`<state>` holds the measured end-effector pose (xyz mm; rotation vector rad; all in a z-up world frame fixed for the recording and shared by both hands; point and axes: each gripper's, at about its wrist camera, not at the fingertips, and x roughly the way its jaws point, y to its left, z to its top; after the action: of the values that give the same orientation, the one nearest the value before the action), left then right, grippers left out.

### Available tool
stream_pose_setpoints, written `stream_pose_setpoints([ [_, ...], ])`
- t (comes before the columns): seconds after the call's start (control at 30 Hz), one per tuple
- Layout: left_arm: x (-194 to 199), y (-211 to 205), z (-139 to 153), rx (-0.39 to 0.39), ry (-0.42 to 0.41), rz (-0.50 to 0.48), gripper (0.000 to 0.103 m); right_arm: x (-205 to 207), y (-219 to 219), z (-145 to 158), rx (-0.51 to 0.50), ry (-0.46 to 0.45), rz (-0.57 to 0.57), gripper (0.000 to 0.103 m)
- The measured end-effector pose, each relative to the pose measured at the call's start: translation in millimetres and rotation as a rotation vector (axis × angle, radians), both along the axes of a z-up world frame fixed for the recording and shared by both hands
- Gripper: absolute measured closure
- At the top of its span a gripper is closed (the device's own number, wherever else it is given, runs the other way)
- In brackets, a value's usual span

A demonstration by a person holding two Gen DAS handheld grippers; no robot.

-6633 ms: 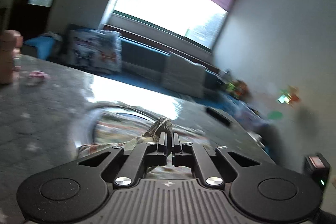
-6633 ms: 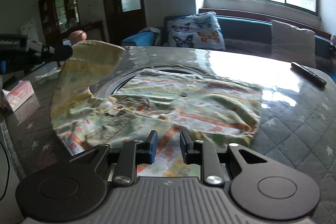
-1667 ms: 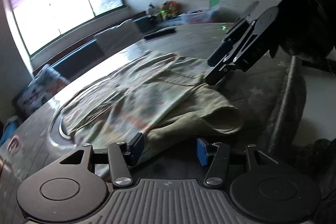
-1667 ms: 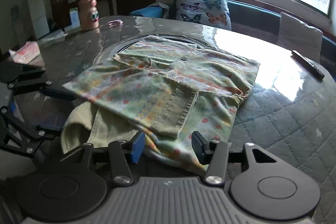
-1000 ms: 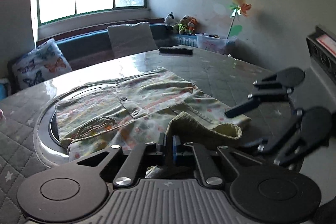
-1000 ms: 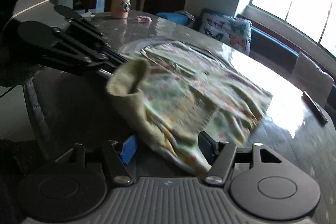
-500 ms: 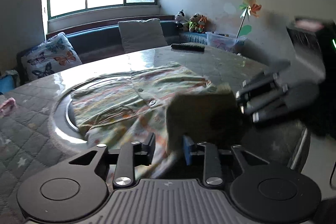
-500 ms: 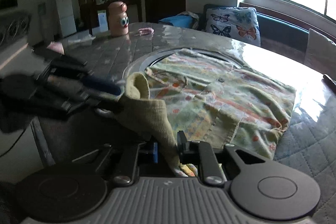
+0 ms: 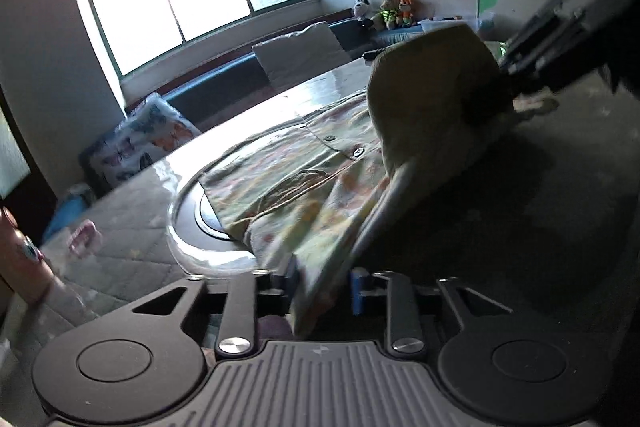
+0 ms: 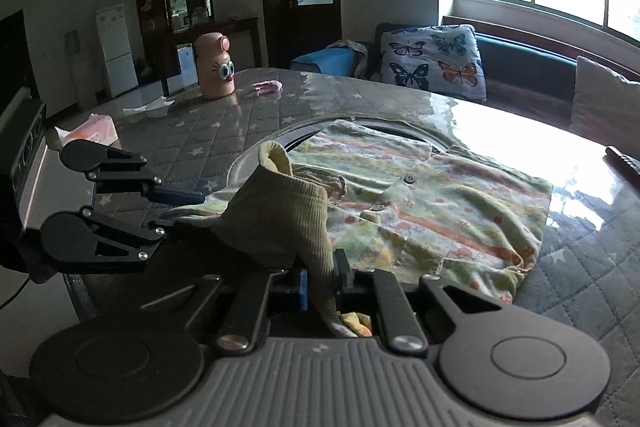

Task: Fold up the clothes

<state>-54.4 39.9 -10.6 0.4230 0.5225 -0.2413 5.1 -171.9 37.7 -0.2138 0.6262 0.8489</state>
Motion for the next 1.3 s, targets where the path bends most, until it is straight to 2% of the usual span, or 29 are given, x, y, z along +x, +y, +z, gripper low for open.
stream_pose_setpoints([
  [0.03,-1,1,1,-0.004,-0.003,-0.001,0.092,0,0,0,0.003,-0.001,-0.002,0.094],
  [0.13,-8,3,9,-0.028,-0.012,-0.009,0.094,-6,-3,5,0.015,-0.025,-0.004,0.096],
  [0.33,-36,3,33,-0.058,-0.003,-0.062,0.095,-29,-19,24,0.029,-0.044,0.020,0.096],
  [0.57,-99,4,65,-0.098,0.076,-0.145,0.095,-87,-45,55,0.027,-0.017,0.107,0.096],
  [0.73,-111,5,73,-0.132,0.102,-0.152,0.095,-99,-47,68,0.005,-0.006,0.141,0.097],
  [1.0,-73,18,87,-0.178,0.071,-0.126,0.095,-54,-36,85,0.003,-0.015,0.136,0.097],
  [1.3,29,44,80,-0.264,0.126,-0.008,0.095,44,-7,83,-0.003,0.017,0.110,0.097],
])
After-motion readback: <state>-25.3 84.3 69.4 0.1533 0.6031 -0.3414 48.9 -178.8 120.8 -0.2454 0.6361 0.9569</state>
